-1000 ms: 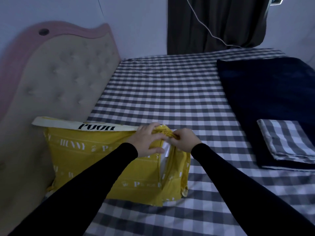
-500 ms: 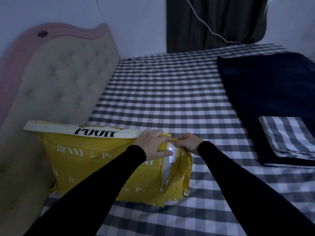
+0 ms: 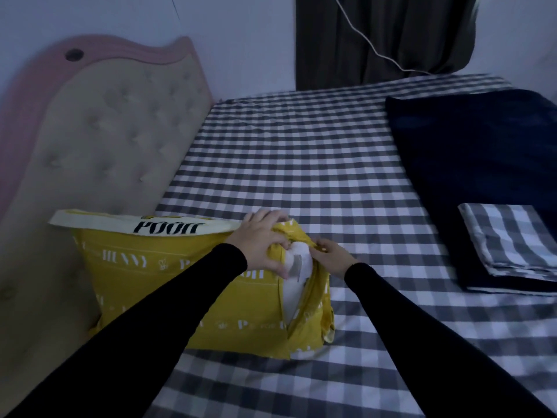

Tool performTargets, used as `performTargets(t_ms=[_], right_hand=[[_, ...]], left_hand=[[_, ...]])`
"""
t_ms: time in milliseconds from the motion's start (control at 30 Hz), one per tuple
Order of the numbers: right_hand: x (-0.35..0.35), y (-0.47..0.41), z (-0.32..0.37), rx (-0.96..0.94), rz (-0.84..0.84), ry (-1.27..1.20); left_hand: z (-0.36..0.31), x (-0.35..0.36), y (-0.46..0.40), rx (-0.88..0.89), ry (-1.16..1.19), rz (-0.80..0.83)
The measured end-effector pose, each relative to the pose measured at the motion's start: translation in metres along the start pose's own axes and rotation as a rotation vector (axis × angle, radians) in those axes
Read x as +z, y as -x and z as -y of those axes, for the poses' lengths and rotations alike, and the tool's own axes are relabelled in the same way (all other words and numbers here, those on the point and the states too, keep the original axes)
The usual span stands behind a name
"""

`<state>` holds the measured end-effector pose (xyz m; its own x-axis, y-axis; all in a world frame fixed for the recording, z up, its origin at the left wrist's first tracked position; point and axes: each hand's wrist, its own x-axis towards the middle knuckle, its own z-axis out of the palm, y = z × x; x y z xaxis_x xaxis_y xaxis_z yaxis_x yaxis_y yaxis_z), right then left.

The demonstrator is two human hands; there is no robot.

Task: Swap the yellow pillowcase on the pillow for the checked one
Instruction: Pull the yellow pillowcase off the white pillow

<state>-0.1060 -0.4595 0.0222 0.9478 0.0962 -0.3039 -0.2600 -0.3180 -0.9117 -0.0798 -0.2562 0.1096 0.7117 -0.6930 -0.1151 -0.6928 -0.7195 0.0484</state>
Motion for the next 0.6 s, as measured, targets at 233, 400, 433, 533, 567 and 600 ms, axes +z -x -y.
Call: performTargets(t_ms=[233, 400, 433, 533, 567, 600], right_hand=[[-0.001, 0.007, -0.028, 0.091, -0.030, -0.228], [0.002, -0.010, -0.032, 0.115, -0.084, -0.306], [0.003, -0.015, -0.035, 0.138, -0.087, -0.322], [0.009, -0.033, -0.054, 0.202, -0.081, -0.146], [0.011, -0.039, -0.060, 0.218, -0.089, -0.058], [0.011, -0.045, -0.064, 0.227, -0.097, -0.003]], left_hand=[[-0.049, 0.020, -0.039, 0.171, -0.073, 0.321], [-0.018, 0.040, -0.046, 0.001, 0.043, 0.224], [-0.004, 0.040, -0.047, -0.088, 0.079, 0.252], [0.020, 0.056, -0.053, -0.162, 0.097, 0.384], [0.020, 0.064, -0.056, -0.165, 0.123, 0.390], [0.019, 0.074, -0.060, -0.172, 0.155, 0.385]])
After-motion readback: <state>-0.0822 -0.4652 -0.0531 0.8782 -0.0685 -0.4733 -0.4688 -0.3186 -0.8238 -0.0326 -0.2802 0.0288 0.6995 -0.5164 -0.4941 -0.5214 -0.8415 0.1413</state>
